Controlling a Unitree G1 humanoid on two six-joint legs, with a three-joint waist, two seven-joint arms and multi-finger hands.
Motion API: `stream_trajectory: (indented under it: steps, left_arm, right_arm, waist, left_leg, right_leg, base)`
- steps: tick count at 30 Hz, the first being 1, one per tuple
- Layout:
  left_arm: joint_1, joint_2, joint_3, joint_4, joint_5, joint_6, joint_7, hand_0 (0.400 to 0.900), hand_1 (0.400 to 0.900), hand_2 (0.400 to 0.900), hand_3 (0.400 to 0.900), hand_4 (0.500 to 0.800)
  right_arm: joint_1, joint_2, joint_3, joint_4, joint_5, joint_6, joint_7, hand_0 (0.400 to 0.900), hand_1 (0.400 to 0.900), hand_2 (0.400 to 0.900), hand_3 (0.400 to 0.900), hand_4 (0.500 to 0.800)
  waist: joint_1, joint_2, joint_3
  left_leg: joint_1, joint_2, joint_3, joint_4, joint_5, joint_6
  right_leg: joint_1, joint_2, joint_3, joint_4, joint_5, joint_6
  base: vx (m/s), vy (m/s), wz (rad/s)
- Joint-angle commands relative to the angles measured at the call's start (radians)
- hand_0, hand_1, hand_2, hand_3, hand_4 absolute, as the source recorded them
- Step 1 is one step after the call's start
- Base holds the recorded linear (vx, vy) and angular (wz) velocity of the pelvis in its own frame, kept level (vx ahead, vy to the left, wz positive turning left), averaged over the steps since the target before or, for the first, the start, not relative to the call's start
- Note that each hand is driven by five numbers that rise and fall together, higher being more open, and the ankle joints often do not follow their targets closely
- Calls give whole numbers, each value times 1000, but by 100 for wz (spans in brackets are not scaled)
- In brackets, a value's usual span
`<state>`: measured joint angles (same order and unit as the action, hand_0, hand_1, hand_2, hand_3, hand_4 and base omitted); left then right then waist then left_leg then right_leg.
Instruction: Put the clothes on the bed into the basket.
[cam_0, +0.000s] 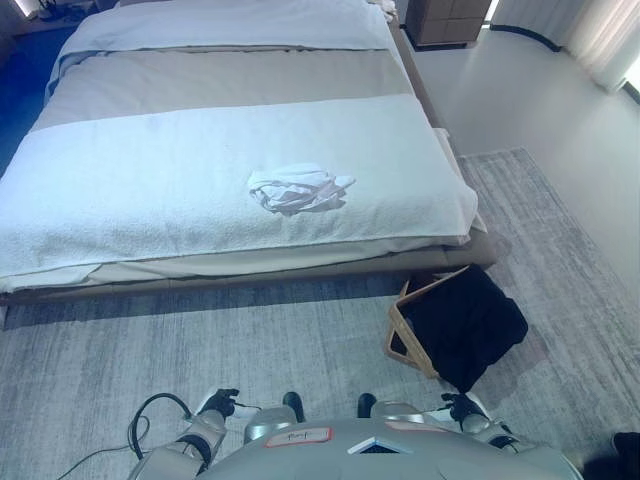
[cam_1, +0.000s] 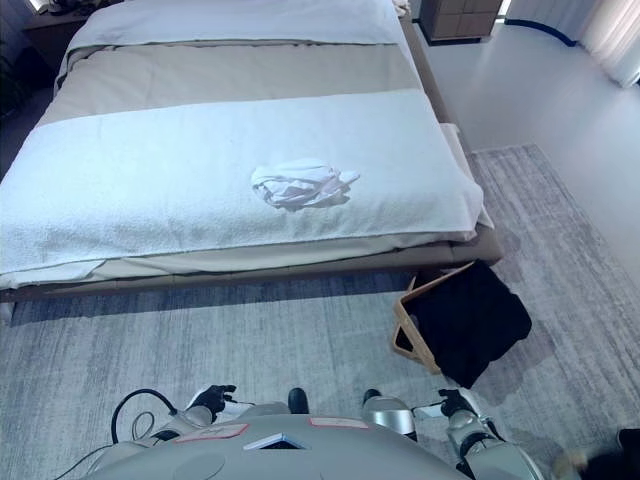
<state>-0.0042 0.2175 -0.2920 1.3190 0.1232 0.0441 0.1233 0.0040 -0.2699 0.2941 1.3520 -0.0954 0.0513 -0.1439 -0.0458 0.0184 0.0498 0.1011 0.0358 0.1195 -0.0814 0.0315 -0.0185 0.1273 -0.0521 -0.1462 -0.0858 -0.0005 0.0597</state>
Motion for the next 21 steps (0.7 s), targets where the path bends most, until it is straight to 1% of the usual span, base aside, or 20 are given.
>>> stream_trajectory:
  steps: [1, 14, 21]
  left_arm:
    - [-53, 6, 4, 45, 15, -4, 16, 900, 900, 900, 900, 800]
    - [-55, 7, 10, 48, 7, 1, 5, 900, 900, 900, 900, 800]
    - [-60, 12, 11, 46, -1, 6, 6, 900, 900, 900, 900, 800]
  right_arm:
    - [-81, -7, 60, 31, -59, -12, -9, 900, 900, 900, 900, 800]
    - [-87, -12, 64, 45, -81, 2, -8, 900, 900, 900, 900, 800]
    - [-92, -19, 61, 47, -76, 8, -6, 900, 900, 900, 900, 800]
  waist:
    - [16, -39, -2]
    - [20, -42, 7]
    - [17, -40, 20]
  left_leg:
    - [-15, -34, -64, -6, -13, -22]
    - [-12, -33, -72, -6, -17, -20]
    - [-15, -27, -81, -6, -17, -19]
  right_leg:
    - [-28, 2, 63, -1, 31, 31]
    - [-26, 4, 57, 0, 25, 28]
    - [-48, 8, 53, 43, 5, 19]
  base:
    - [0, 0, 0]
    - [3, -1, 1]
    - [9, -8, 2]
